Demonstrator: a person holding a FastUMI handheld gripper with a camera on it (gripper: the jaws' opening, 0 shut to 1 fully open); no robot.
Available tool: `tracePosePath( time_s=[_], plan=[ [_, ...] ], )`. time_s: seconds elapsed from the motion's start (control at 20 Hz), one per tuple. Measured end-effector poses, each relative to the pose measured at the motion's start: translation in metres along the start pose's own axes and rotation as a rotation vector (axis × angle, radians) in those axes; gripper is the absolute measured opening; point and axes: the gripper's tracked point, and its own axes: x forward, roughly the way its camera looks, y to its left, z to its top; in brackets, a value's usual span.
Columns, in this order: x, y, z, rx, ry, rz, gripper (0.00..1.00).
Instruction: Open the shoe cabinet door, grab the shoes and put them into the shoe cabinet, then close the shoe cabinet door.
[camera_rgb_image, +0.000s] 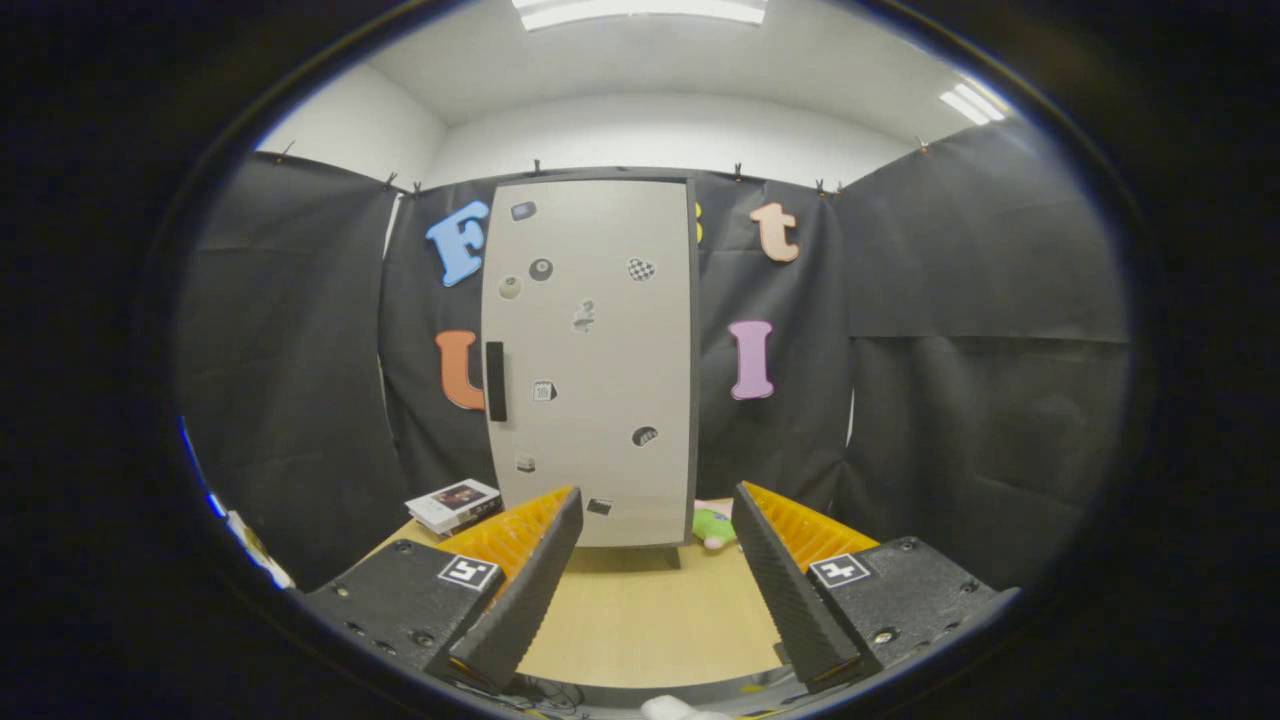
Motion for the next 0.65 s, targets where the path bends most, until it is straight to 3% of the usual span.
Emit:
tracePosePath(
  time_s=[0.65],
  plan=[
    [0.0026,0.001,-0.0009,-0.005,0.0,0.003,0.98]
  ],
)
